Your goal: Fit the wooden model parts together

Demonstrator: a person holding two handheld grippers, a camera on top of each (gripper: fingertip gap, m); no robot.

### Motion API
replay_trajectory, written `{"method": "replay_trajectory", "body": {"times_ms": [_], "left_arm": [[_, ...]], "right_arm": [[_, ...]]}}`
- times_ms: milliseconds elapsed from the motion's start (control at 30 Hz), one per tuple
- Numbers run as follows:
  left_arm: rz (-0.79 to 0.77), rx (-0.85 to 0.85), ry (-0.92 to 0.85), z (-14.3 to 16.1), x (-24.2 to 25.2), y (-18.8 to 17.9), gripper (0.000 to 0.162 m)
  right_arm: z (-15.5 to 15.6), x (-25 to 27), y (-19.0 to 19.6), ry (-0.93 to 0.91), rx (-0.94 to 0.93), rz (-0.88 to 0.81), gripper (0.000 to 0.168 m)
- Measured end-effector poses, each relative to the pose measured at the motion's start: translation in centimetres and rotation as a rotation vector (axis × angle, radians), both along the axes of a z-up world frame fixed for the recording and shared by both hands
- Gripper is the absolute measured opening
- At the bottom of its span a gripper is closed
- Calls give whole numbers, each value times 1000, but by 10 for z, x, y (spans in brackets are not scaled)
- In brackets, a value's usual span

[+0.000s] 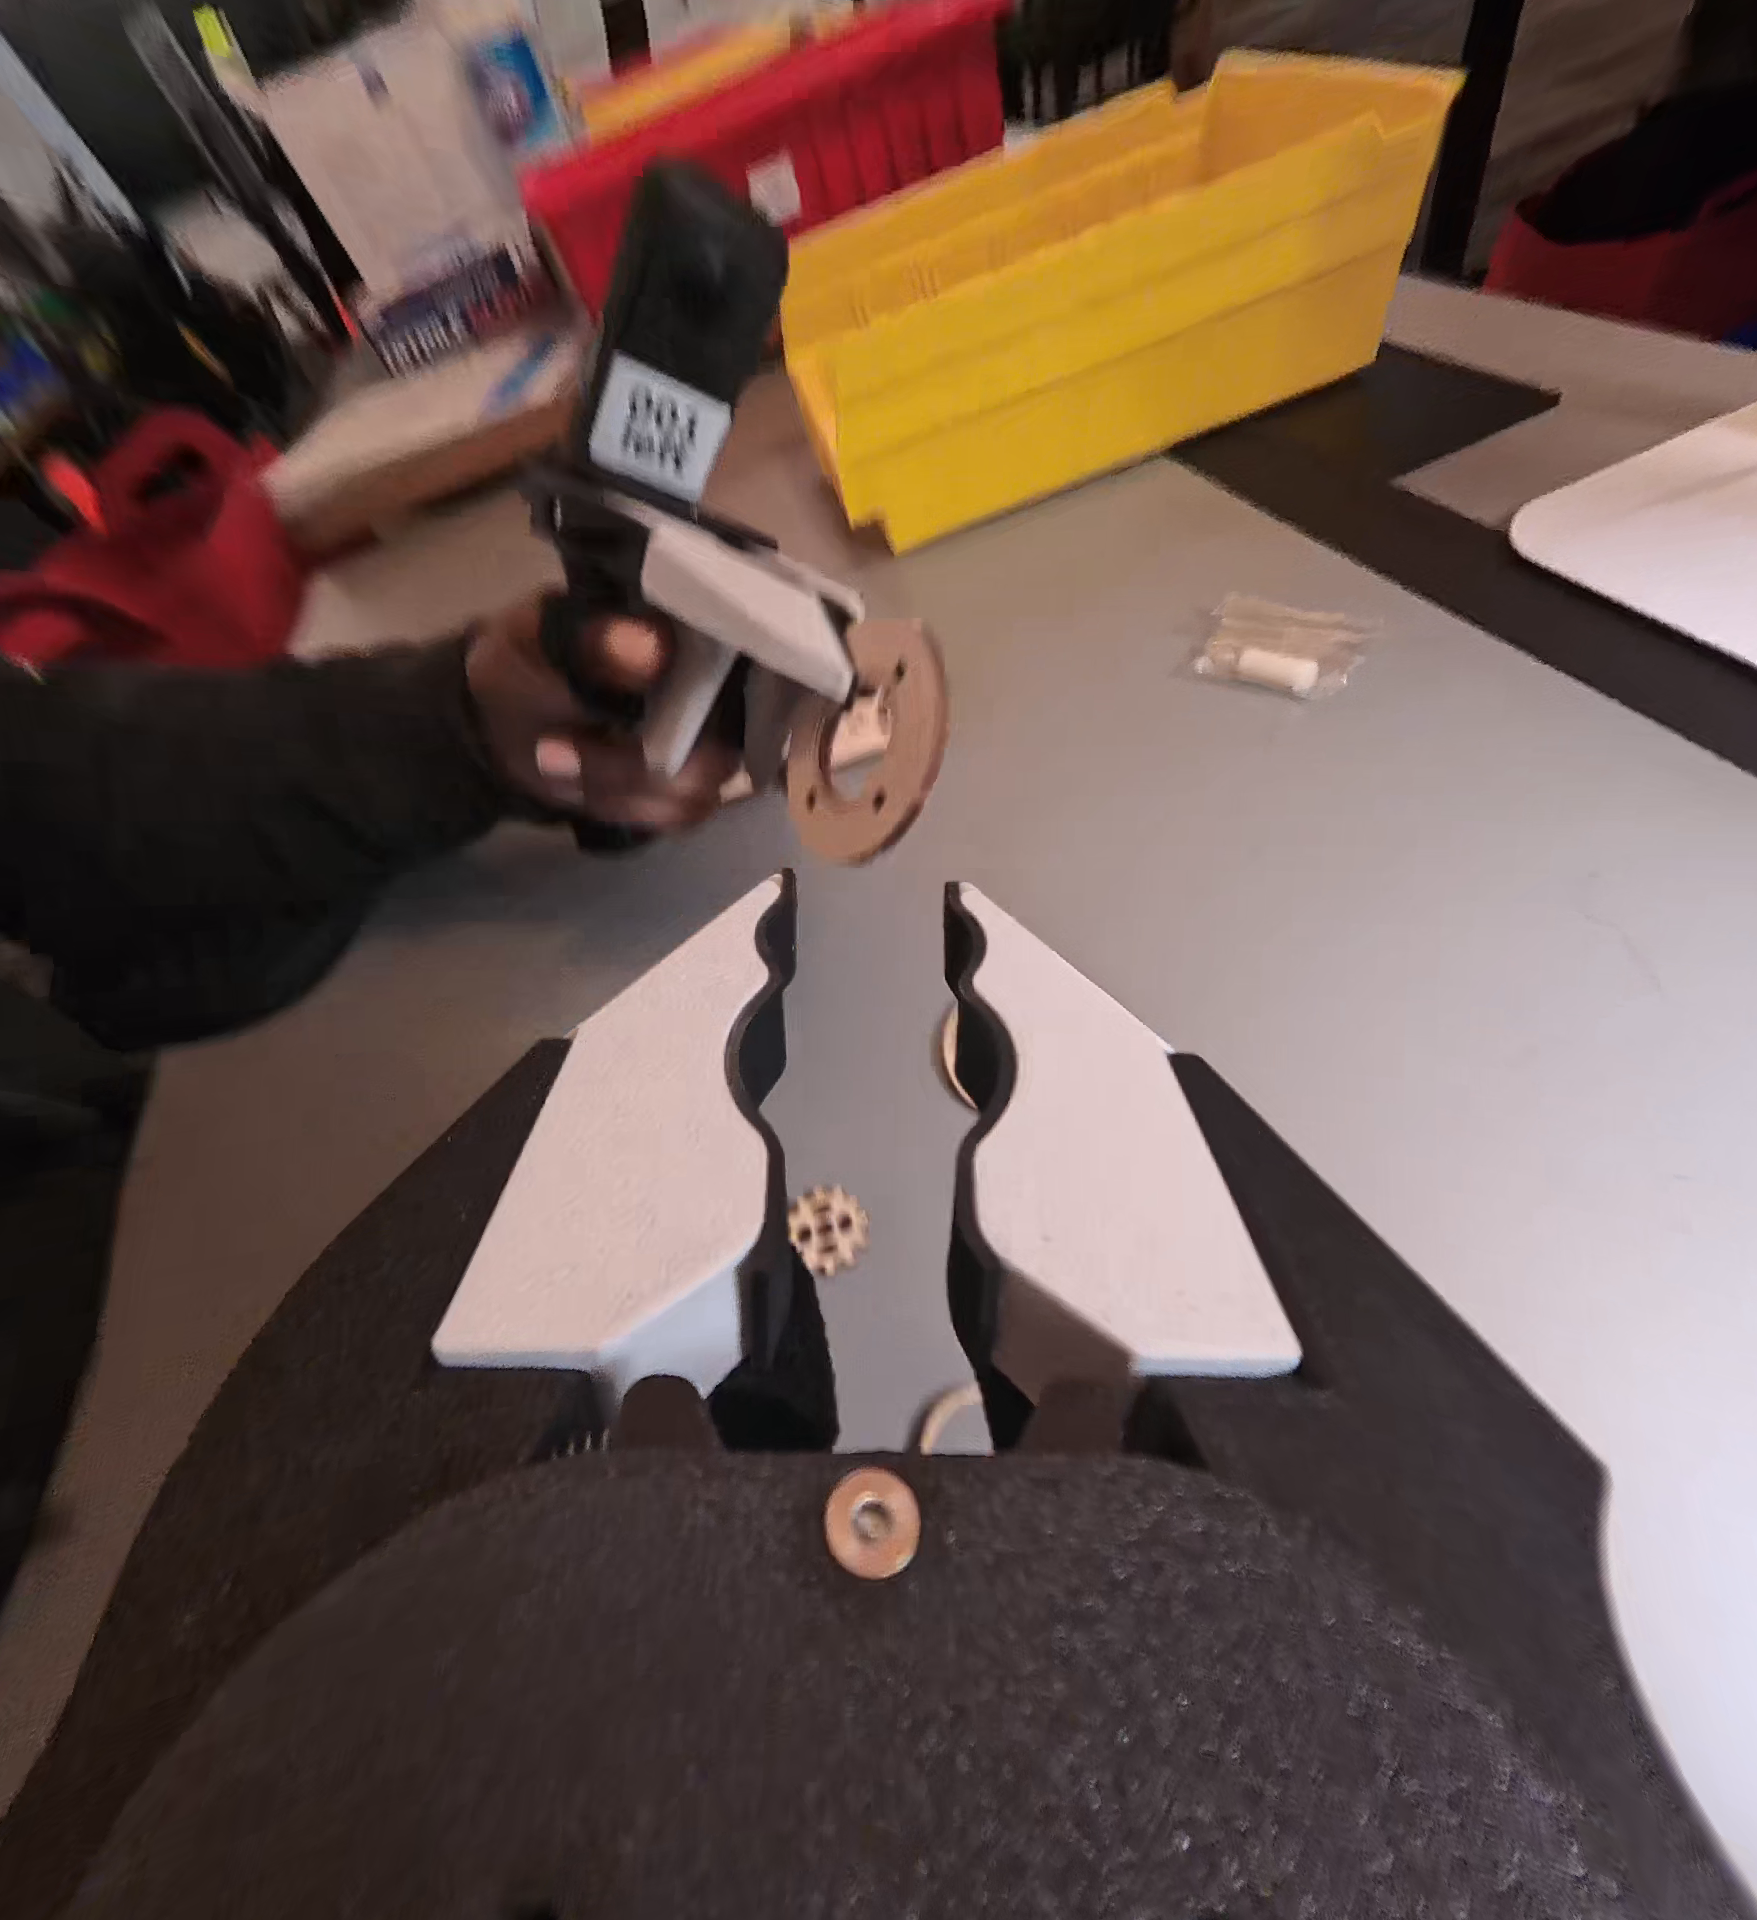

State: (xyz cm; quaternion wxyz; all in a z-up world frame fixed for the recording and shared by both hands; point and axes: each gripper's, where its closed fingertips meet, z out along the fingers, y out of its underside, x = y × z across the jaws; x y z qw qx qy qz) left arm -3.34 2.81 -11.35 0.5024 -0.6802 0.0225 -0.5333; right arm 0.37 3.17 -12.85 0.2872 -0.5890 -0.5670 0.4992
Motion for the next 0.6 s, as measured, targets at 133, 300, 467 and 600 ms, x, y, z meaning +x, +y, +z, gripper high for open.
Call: {"method": "replay_trajectory", "body": {"times_ms": [133, 300, 467, 600], "left_arm": [[55, -25, -8, -6, -12, 6, 2], [72, -36, -13, -9, -14, 8, 2], [83, -43, -24, -10, -18, 10, 2], [90, -50, -31, -11, -22, 11, 2]], "right_arm": [[-44, 30, -12, -341, 210, 128, 23], [-83, 45, -42, -562, 341, 285, 29], [-95, 39, -42, -614, 391, 291, 32], [-106, 38, -41, -652, 424, 291, 35]]}}
